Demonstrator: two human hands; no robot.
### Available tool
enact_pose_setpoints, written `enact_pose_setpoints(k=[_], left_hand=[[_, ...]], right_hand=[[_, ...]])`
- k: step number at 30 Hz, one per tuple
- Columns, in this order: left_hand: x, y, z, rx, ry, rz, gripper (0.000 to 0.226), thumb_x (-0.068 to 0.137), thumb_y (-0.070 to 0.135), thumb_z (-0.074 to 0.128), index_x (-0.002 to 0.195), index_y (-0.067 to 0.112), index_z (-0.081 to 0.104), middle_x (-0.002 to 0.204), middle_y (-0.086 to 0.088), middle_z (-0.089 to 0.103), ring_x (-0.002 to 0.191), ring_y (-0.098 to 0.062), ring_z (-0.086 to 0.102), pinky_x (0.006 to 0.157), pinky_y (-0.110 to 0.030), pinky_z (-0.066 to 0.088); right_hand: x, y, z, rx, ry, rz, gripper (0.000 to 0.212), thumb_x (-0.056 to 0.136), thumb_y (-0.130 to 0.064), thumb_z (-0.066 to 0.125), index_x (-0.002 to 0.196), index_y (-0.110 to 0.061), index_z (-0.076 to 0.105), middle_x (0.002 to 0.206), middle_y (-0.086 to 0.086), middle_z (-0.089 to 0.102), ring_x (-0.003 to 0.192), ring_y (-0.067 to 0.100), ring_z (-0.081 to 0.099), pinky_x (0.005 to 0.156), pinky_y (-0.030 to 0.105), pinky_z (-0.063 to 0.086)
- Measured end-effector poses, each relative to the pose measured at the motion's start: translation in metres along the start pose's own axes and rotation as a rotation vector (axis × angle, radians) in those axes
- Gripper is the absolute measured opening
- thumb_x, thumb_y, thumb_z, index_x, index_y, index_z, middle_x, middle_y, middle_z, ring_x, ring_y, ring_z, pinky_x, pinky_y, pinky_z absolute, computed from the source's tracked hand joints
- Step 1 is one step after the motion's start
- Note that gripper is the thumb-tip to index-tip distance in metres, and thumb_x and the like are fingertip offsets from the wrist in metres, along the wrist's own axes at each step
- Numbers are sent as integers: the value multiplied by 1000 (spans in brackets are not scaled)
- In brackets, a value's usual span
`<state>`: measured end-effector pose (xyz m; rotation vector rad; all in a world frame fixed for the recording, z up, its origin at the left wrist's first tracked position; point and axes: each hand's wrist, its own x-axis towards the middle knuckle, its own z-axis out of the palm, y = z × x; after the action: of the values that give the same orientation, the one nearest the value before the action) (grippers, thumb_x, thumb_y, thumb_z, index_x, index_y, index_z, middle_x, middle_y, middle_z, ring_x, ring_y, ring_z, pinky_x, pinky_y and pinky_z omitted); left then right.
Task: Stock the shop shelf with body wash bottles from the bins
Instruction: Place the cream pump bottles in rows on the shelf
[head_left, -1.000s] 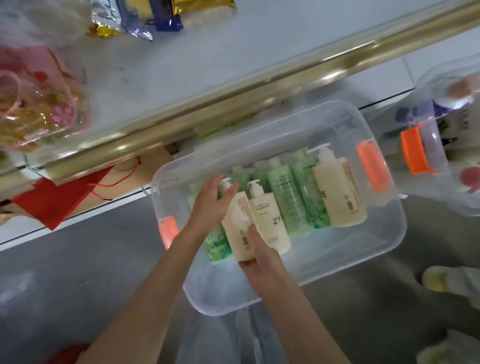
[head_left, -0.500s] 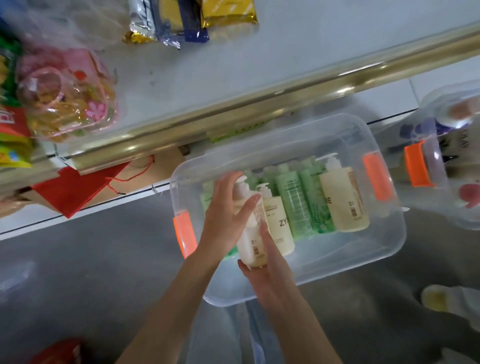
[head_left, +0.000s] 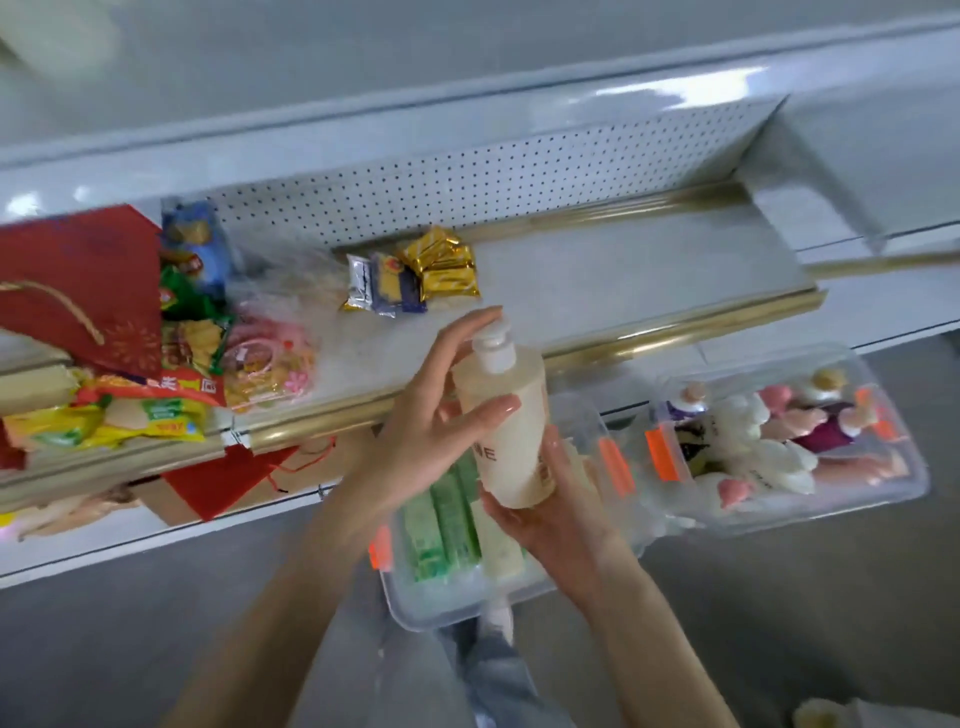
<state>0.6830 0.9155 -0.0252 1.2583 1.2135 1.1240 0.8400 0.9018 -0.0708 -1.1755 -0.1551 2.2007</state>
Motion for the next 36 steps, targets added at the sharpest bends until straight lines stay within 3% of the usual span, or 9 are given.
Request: enact_pose_setpoints(k=[3,6,10,15,20,24,29,33,36], left_hand=[[1,64,-12,38,-15,88,61,76,27,70,127,47,44,131,8,51,112,-2,56,86,-16,46],[-1,118,-24,104,-27,123,69,78,15,76,130,41,40,129,9,53,112,-2,56,84,-14,46],[-5,167,-37,197,67,194,66,77,10,72,127,42,44,103,17,63,95,0,61,77,-13,46],[-8,207,-51,296,211,282,64,79,13,76,122,52,47,116,5,62,106,-12,59,78,-13,46],[-12,232,-70,373,293,305,63,78,19,77,123,52,47,115,1,64,108,-10,58,78,-7,45],[-14,250,-88,418,341,302,61,79,26,76,124,53,45,115,2,63,105,-5,59,80,-12,47],[-22,266,-112,454,365,352,69,81,35,72,135,57,34,125,14,58,108,3,57,89,-15,46],[-30,250,-128,253,325,419,76,81,24,67,137,53,27,127,2,58,116,-8,58,88,-22,51],[-30,223,-142,116,368,359,77,84,8,64,142,39,24,112,12,67,108,0,61,84,-15,49]], right_hand=[[-25,-35,30,-57,-150,42,62,55,-47,81,105,-13,68,104,8,71,98,26,61,77,34,52],[-49,-57,60,-226,-242,-20,44,79,-46,68,115,-21,63,111,2,67,96,19,63,66,25,56],[-73,-76,97,-321,-399,-90,87,54,-61,80,126,-15,60,118,9,66,99,26,62,73,34,60],[-87,-79,135,-573,-451,-400,87,55,-55,84,127,-16,53,122,7,65,109,25,64,86,40,56],[-90,-79,171,-949,-318,-800,73,51,-59,72,116,-31,57,107,-13,69,97,1,65,75,19,53],[-86,-78,192,-955,-305,-955,67,56,-50,79,115,-22,63,101,-14,71,90,1,65,67,15,49],[-82,-72,217,-848,-401,-929,51,57,-42,78,102,-20,67,95,-8,74,88,9,68,65,23,54],[-71,-72,244,-784,-455,-897,54,55,-45,74,102,-19,67,92,-1,74,79,16,68,62,32,54],[-60,-76,264,-822,-509,-898,51,60,-42,73,104,-17,68,98,1,74,86,19,69,68,27,53]])
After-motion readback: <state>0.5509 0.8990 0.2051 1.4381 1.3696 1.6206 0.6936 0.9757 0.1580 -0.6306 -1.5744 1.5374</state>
